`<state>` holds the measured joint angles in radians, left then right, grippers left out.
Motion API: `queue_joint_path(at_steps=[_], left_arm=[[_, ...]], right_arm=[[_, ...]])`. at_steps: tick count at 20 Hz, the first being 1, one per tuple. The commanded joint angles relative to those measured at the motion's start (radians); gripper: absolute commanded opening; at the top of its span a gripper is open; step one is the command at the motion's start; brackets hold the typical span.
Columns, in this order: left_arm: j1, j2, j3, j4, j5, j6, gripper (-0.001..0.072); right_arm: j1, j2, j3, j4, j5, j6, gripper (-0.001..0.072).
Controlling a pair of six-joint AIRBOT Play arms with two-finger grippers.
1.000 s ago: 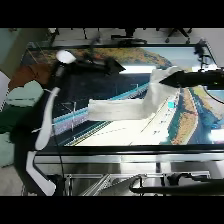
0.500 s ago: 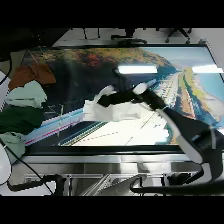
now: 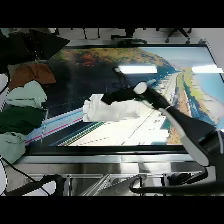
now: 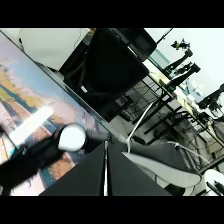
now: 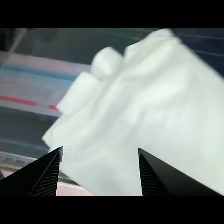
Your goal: Fold the shirts.
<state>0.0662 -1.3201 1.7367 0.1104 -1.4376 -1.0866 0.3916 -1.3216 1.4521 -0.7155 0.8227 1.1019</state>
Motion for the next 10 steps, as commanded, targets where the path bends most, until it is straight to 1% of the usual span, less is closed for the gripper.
queue_joint_path(at_steps=[1, 2, 3, 5, 7, 9, 10], left_arm=[[0.001, 0.003, -0.006, -0.002, -0.011, 0.005, 0.0016], [0.001, 0.003, -0.006, -0.002, -0.011, 0.005, 0.0016], [0.001, 0.003, -0.006, -0.002, -0.01, 0.005, 0.0016], [0.001, 0.003, -0.006, -0.001, -0.01, 0.005, 0.0016], [0.001, 0.003, -0.006, -0.001, -0.01, 0.005, 0.0016], [0.001, 0.003, -0.006, -0.001, -0.011, 0.005, 0.0016], [0.001, 0.003, -0.006, -0.001, -0.011, 0.005, 0.0016]], right_arm=[[-0.232, 0.074, -0.001, -0.187, 0.183, 0.169, 0.0536], [-0.294, 0.066, -0.002, -0.221, 0.237, 0.201, 0.0616], [-0.341, 0.052, -0.002, -0.245, 0.278, 0.224, 0.0661], [-0.4, -0.001, -0.002, -0.248, 0.338, 0.235, 0.0661], [-0.401, -0.073, -0.002, -0.241, 0.362, 0.234, 0.0661], [-0.38, -0.149, -0.002, -0.187, 0.368, 0.222, 0.0661], [-0.37, -0.184, -0.002, -0.132, 0.367, 0.191, 0.0661]])
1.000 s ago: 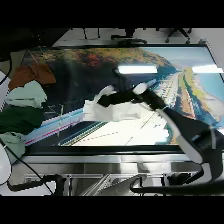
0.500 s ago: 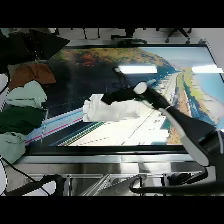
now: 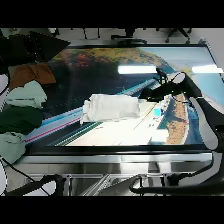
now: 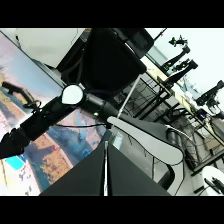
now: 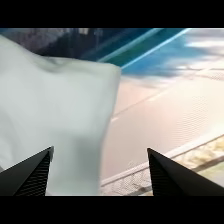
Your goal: Fold the shirts.
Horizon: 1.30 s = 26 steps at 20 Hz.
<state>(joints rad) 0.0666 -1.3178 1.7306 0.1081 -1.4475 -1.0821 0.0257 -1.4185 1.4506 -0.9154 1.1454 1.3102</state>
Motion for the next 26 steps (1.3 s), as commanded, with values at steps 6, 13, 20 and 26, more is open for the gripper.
queue_joint_path(at_steps=[6, 13, 20, 26], left_arm=[[0.0, 0.0, 0.0, 0.001, -0.001, 0.001, 0.0016], [0.0, 0.0, 0.0, 0.0, -0.002, 0.0, 0.0016], [-0.002, 0.0, 0.0, 0.001, -0.014, 0.0, 0.0017], [-0.002, 0.0, 0.0, 0.001, -0.035, 0.001, 0.0016]], right_arm=[[0.065, -0.195, 0.0, 0.258, 0.011, -0.151, 0.0598], [-0.108, -0.022, 0.016, 0.412, 0.019, -0.29, 0.0024], [-0.644, 0.237, 0.013, 0.08, 0.025, -0.079, 0.0023], [-0.951, 0.353, -0.093, -0.393, 0.039, 0.188, 0.0023]])
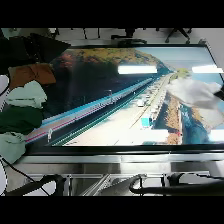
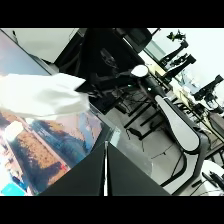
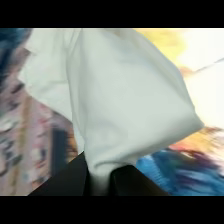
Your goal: Fold the shirts.
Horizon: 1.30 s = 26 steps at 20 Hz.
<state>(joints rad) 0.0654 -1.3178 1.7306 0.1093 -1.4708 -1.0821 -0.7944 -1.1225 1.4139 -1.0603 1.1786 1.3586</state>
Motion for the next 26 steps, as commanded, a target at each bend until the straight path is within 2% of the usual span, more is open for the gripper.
queue_joint_path(at_steps=[1, 7, 9, 10, 11, 12, 14, 16, 17, 19, 20, 21, 22, 23, 24, 26], left_arm=[[0.0, 0.0, 0.0, 0.0, -0.02, 0.001, 0.0016], [0.0, 0.0, 0.0, 0.001, -0.056, 0.001, 0.0016], [0.0, 0.0, 0.0, 0.0, -0.055, 0.001, 0.0017], [0.0, 0.0, 0.0, 0.001, -0.055, 0.001, 0.0016], [0.0, 0.0, 0.0, 0.001, -0.053, 0.001, 0.0016], [0.0, 0.0, 0.0, 0.001, -0.048, 0.001, 0.0016], [0.0, 0.0, 0.0, 0.0, -0.039, 0.001, 0.0016], [0.0, 0.0, 0.0, 0.0, -0.042, 0.001, 0.0016], [0.0, 0.0, 0.0, 0.0, -0.041, 0.001, 0.0016], [0.0, 0.0, 0.0, 0.0, -0.034, 0.001, 0.0017], [0.0, 0.0, 0.0, 0.0, -0.029, 0.001, 0.0016], [0.001, 0.0, 0.0, 0.003, -0.026, 0.001, 0.0015], [0.001, 0.0, 0.0, 0.006, -0.031, 0.0, 0.0014], [0.001, 0.002, 0.0, 0.014, -0.046, -0.003, 0.0012], [0.001, 0.01, -0.005, 0.055, -0.05, -0.019, 0.0011], [0.001, 0.069, -0.071, 0.164, -0.025, -0.037, 0.0011]], right_arm=[[-0.162, 0.075, -0.104, -0.278, 0.008, 0.138, 0.0024], [-0.214, 0.093, -0.416, -0.295, -0.053, 0.139, 0.0025], [-0.213, 0.094, -0.479, -0.274, -0.048, 0.17, 0.0038], [-0.213, 0.093, -0.491, -0.271, -0.033, 0.192, 0.0195], [-0.213, 0.094, -0.49, -0.274, -0.013, 0.19, 0.0399], [-0.214, 0.1, -0.48, -0.294, 0.01, 0.19, 0.0464], [-0.214, 0.114, -0.405, -0.388, 0.043, 0.19, 0.0463], [-0.213, 0.126, -0.24, -0.437, 0.075, 0.191, 0.0464], [-0.212, 0.132, -0.167, -0.393, 0.076, 0.191, 0.0463], [-0.21, 0.148, -0.064, -0.206, 0.056, 0.19, 0.0462], [-0.196, 0.157, -0.039, -0.093, 0.04, 0.176, 0.043], [-0.172, 0.167, -0.033, 0.008, 0.033, 0.126, 0.0214], [-0.138, 0.177, -0.034, 0.08, 0.039, 0.099, 0.0091], [-0.092, 0.184, -0.034, 0.111, 0.058, 0.099, 0.008], [-0.029, 0.195, -0.035, 0.121, 0.082, 0.084, 0.0025], [0.099, 0.223, -0.05, 0.109, 0.109, 0.075, 0.0024]])
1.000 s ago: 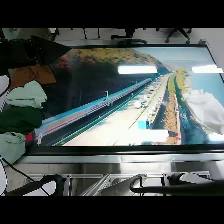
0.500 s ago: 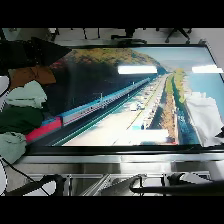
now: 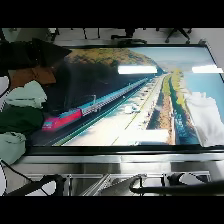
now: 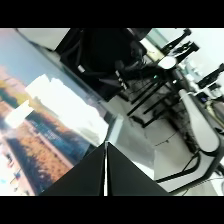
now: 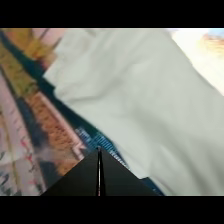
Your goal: Fold the shirts.
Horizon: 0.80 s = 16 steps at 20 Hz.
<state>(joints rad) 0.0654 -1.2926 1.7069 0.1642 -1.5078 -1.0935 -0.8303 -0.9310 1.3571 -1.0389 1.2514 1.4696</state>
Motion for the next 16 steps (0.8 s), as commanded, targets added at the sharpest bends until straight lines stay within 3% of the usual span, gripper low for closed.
queue_joint_path(at_steps=[1, 6, 10, 16], left_arm=[[0.0, 0.086, -0.109, 0.162, 0.022, -0.026, 0.0011], [0.0, 0.339, -0.528, 0.271, 0.063, -0.024, 0.0012], [0.0, 0.5, -0.816, 0.289, 0.111, -0.005, 0.0012], [0.0, 0.603, -0.947, 0.289, 0.156, -0.006, 0.0016]], right_arm=[[0.204, 0.055, -0.013, 0.082, 0.037, -0.044, 0.0024], [0.49, 0.27, -0.344, 0.055, -0.012, -0.068, 0.0024], [0.591, 0.431, -0.605, 0.053, -0.073, -0.056, 0.0024], [0.595, 0.439, -0.632, 0.056, -0.071, -0.056, 0.0024]])
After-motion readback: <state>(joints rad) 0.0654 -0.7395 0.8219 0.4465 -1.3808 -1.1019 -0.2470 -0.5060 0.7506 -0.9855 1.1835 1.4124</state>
